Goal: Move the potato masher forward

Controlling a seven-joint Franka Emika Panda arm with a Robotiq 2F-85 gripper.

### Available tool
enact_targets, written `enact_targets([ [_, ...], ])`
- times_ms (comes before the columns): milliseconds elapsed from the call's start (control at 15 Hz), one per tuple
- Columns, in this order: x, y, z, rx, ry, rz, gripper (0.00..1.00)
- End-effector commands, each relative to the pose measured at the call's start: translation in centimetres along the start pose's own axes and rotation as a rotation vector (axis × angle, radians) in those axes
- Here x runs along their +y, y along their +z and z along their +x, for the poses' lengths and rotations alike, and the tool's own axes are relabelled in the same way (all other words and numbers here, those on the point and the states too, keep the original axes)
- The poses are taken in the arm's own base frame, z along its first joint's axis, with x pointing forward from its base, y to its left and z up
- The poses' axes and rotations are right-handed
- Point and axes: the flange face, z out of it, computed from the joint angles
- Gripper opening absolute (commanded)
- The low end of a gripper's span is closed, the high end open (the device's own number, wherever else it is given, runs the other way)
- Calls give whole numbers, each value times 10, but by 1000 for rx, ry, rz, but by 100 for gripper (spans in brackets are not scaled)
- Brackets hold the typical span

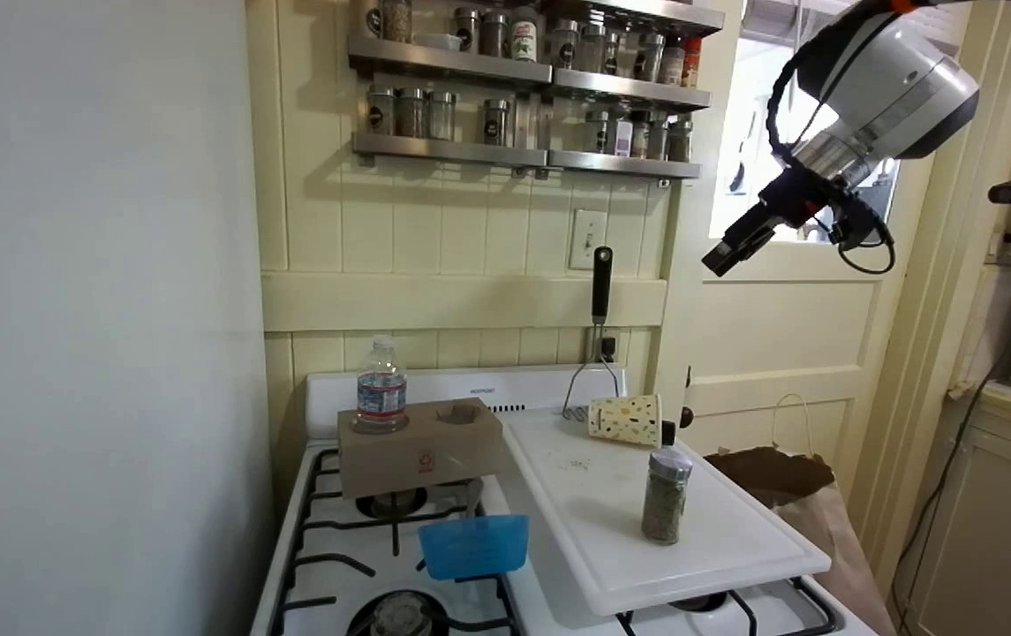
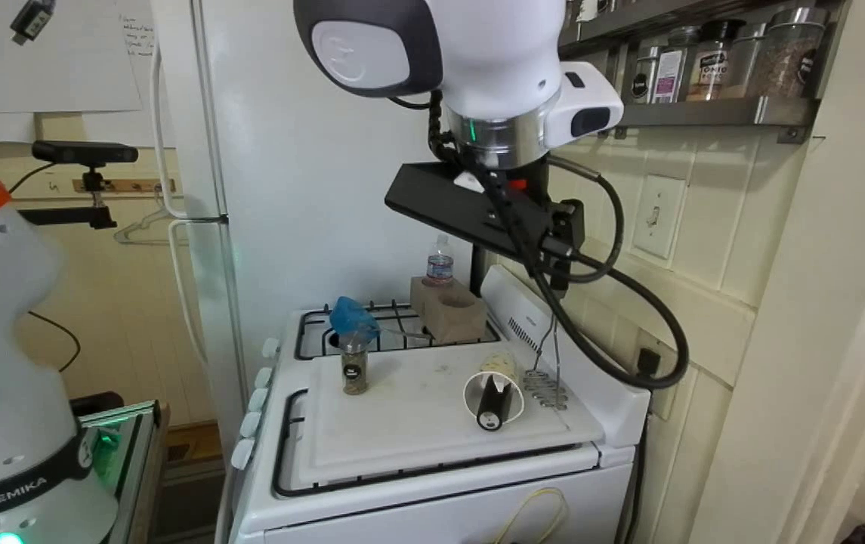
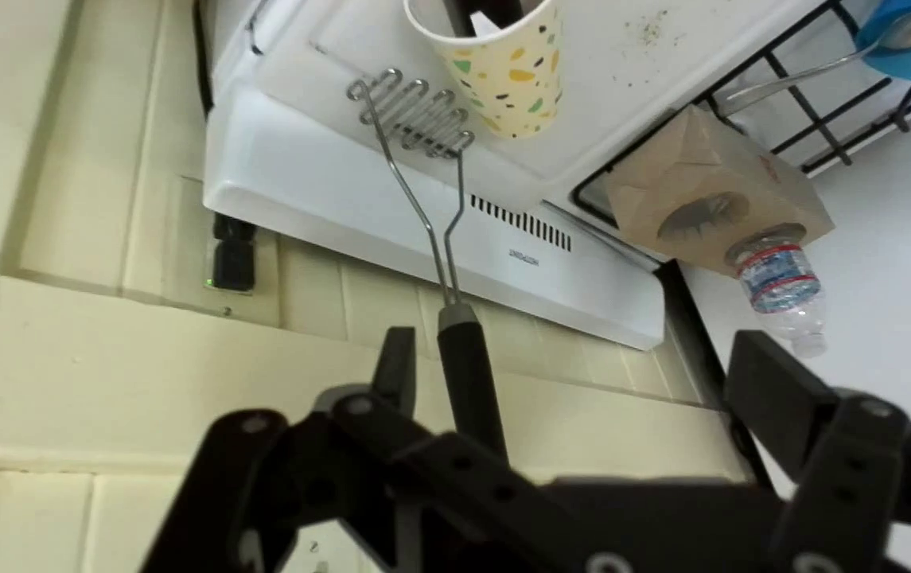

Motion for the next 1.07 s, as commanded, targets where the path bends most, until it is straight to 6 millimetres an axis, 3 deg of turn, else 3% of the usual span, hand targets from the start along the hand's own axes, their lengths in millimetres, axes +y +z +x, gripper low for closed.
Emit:
enact_targets([
  [0,34,32,-13,91,-98,151,100],
  [333,85,86,-42,81,-151,437,100],
  [467,112,97,-38,33,-143,433,100],
  [600,129,97,-18,-12,-126,371,100],
  [667,112,97,-39,26,-128,385,100],
  [867,117,103,-34,24,-132,388,100],
  [1000,106,106,-36,84,-180,319,100],
])
